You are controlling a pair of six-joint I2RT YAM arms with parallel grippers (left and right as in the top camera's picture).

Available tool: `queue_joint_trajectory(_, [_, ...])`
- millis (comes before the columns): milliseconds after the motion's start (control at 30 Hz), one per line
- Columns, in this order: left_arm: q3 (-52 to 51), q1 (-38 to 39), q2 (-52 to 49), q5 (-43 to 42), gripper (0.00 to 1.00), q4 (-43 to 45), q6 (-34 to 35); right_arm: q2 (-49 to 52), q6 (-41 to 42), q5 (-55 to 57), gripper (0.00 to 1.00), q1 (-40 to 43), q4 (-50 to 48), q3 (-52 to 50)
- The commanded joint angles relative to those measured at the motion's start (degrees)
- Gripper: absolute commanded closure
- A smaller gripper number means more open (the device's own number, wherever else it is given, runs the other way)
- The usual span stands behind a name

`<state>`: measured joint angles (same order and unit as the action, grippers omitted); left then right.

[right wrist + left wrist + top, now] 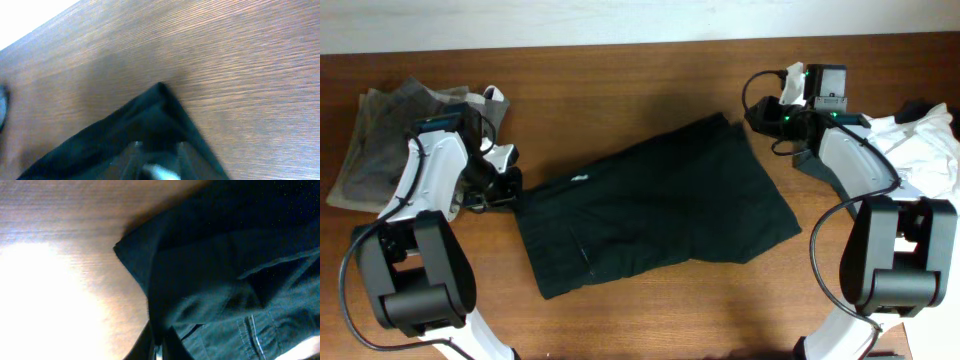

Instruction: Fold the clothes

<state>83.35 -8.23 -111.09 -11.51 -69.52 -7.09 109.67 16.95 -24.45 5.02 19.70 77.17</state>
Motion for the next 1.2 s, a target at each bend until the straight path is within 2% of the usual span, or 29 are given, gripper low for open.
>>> queue_joint_trajectory(0, [0.8, -0.8, 1.4, 6.9, 0.92, -2.8, 0.6, 0.6, -0.2, 3.2, 0.52, 3.0, 4.1, 0.7])
queue_joint_trajectory(33, [0.8, -0.9, 1.4, 6.9, 0.8, -3.2, 0.6, 0.6, -0.2, 1.9, 0.48, 4.7, 7.2, 0.7])
queue_joint_trajectory(67, [0.8, -1.0, 1.4, 6.8, 0.6, -3.4, 0.6, 0.6, -0.2, -2.0, 0.46, 6.6, 10.8, 0.7])
queue_joint_trajectory(100, [0.8, -0.9, 1.4, 6.8, 0.47, -3.8, 0.6, 0.6, -1.9, -6.4, 0.46, 8.1, 14.7, 0.7])
queue_joint_trajectory(133, [0.8, -1.0, 1.4, 6.8, 0.44, -4.3, 0.6, 0.6, -4.5, -10.0, 0.47, 9.2, 19.4, 0.7])
queue_joint_trajectory(233, [1.1, -0.9, 1.7, 4.1, 0.6, -4.6, 0.5, 0.6, -8.4, -8.7, 0.48, 9.2, 34.2, 0.7])
queue_joint_trajectory(267, [1.8, -0.9, 2.2, -0.1, 0.71, -4.2, -1.1, 0.6, -8.3, -3.8, 0.53, 8.5, 39.1, 0.6])
queue_joint_trajectory(333, [3.6, -0.9, 4.0, -4.9, 0.81, -2.9, -4.0, 0.6, -4.9, 5.8, 0.6, 7.5, 43.8, -0.8])
queue_joint_trajectory(467, [3.0, 1.0, 5.3, -9.2, 0.99, 1.6, -6.3, 0.6, -2.9, 7.2, 0.66, 7.3, 39.3, -9.4])
queue_joint_trajectory(533, [-4.0, 5.7, 4.7, -8.7, 1.0, 11.8, -6.7, 0.6, 3.6, 6.8, 0.79, 7.3, 26.4, -18.7])
queue_joint_trajectory(567, [-6.1, 6.6, 4.3, -7.7, 1.0, 14.9, -6.7, 0.6, 6.8, 8.1, 0.87, 7.5, 24.7, -20.5])
queue_joint_trajectory(633, [-10.7, 7.2, 2.9, -4.5, 1.0, 18.6, -6.5, 0.6, 16.4, 17.1, 0.96, 9.3, 28.3, -22.2])
queue_joint_trajectory(733, [-14.9, 7.2, -0.4, 0.9, 1.0, 22.6, -6.2, -0.9, 17.5, 23.8, 0.96, 12.8, 34.1, -22.1])
queue_joint_trajectory(800, [-15.4, 6.9, -3.1, 7.1, 0.99, 25.6, -2.4, -3.0, 17.5, 25.3, 0.96, 13.4, 36.8, -22.1])
queue_joint_trajectory(867, [-15.4, 6.3, -4.2, 12.1, 0.94, 26.5, 0.9, -4.7, 17.5, 26.9, 0.96, 13.4, 38.6, -22.1])
queue_joint_trajectory(967, [-13.1, 3.7, -4.2, 12.8, 0.86, 26.9, 1.5, -10.8, 16.7, 25.1, 0.96, 13.4, 39.9, -21.7])
queue_joint_trajectory(1033, [-8.1, 3.5, -3.5, 12.6, 0.82, 22.6, 1.0, -15.3, 6.8, 17.0, 0.89, 13.4, 37.3, -19.9])
queue_joint_trajectory(1067, [-4.1, 3.6, -3.0, 12.5, 0.81, 19.3, 1.0, -19.3, -1.0, 6.7, 0.79, 13.4, 34.9, -17.8])
queue_joint_trajectory(1100, [0.3, 3.7, -2.3, 11.0, 0.81, 15.6, 0.7, -21.4, -3.6, 0.5, 0.73, 13.4, 32.8, -16.8])
queue_joint_trajectory(1167, [6.1, 4.0, -1.4, 4.8, 0.78, 10.8, -0.2, -23.9, -3.1, -9.5, 0.72, 12.8, 24.5, -16.1])
